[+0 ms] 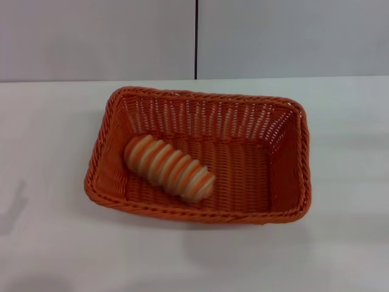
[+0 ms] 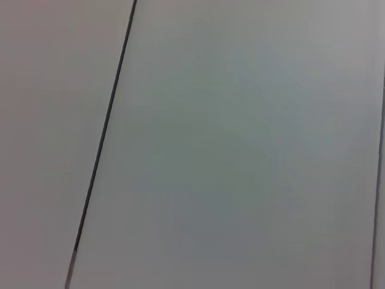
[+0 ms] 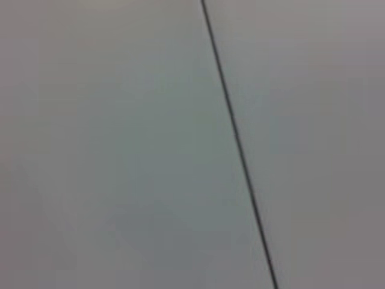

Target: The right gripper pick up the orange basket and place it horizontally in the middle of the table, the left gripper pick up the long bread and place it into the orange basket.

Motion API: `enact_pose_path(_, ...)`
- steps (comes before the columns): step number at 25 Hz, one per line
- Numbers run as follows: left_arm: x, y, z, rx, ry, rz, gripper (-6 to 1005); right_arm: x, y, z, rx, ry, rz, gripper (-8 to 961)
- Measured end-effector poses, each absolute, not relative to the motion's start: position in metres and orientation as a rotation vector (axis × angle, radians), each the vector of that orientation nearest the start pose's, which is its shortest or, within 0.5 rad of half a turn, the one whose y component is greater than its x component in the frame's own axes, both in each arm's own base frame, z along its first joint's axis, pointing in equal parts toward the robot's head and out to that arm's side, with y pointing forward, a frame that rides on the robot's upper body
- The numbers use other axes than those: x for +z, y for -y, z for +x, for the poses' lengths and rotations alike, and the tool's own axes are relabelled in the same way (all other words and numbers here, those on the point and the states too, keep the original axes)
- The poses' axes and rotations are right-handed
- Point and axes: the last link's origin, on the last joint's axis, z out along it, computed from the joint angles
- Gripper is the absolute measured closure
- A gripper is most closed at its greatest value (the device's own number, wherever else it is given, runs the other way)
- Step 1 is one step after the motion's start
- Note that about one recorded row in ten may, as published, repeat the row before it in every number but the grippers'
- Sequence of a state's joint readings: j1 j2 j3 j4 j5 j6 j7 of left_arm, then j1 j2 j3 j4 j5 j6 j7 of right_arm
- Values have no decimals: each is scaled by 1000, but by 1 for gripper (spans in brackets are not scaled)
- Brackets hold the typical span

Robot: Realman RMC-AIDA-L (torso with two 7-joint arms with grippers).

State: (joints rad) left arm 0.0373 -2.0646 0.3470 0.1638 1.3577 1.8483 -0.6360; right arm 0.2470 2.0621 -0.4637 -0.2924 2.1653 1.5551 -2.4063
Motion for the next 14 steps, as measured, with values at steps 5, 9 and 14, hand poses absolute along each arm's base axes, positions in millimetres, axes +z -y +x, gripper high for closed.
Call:
enact_pose_path(5, 40, -127, -377, -959, 512, -1581, 186, 99, -258, 370, 1045, -478, -1398, 411)
enact_pose_path(9, 45, -125, -380, -929, 491, -1567, 186, 95, -251, 372, 1038, -488, -1397, 411)
enact_pose_path(14, 61, -126, -388, -863, 445, -1521, 186, 80, -244, 371, 1044, -530, -1442, 411)
